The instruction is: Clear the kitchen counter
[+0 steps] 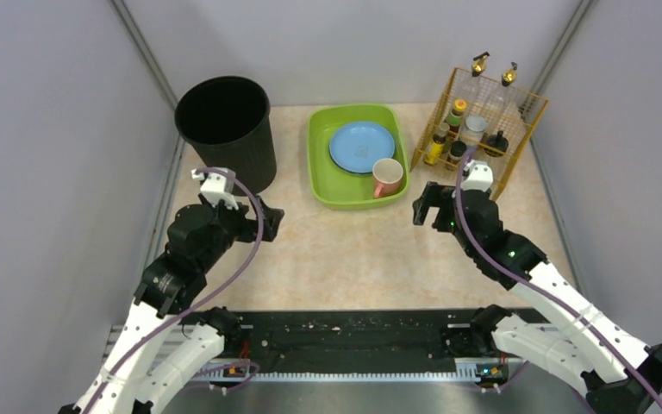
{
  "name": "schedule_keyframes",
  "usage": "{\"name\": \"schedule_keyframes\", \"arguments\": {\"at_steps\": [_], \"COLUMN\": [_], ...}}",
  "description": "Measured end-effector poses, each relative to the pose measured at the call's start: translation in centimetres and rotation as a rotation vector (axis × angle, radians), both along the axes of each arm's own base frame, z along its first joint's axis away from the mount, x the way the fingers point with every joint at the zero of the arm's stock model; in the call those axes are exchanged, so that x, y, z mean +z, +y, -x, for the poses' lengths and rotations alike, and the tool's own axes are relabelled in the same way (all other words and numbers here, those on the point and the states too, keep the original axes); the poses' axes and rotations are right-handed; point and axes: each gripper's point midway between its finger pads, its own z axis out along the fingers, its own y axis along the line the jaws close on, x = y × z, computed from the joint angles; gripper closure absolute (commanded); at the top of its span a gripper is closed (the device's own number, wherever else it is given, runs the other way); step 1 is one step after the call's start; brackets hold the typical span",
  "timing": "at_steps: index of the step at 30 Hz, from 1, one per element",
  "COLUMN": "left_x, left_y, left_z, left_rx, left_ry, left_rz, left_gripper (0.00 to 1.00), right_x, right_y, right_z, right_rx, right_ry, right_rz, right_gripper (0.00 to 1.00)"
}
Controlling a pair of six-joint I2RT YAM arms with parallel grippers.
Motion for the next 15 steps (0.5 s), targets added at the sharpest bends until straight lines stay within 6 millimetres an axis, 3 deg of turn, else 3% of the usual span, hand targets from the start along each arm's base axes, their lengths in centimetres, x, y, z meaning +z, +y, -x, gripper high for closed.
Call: {"name": "schedule_keyframes", "arguments": {"at_steps": [7, 15], "left_x": [-0.9, -1.2], "left_y": [0.7, 1.0], "left_z": [0.7, 1.4], "left_rx": [-0.007, -0.013], "left_ry": [-0.022, -0.047], "left_rz": [-0.037, -0.034], "left_gripper": [0.01, 0.01], "right_x": [-1.4, 1.6], "right_y": [-0.4, -1.8], "right_z": [0.0, -0.3], "right_rx": [-0.009, -0.082], "right_ry": [0.011, -0.107], "right_rz": [0.029, -0.012], "right_gripper": [0.01, 0.01]}}
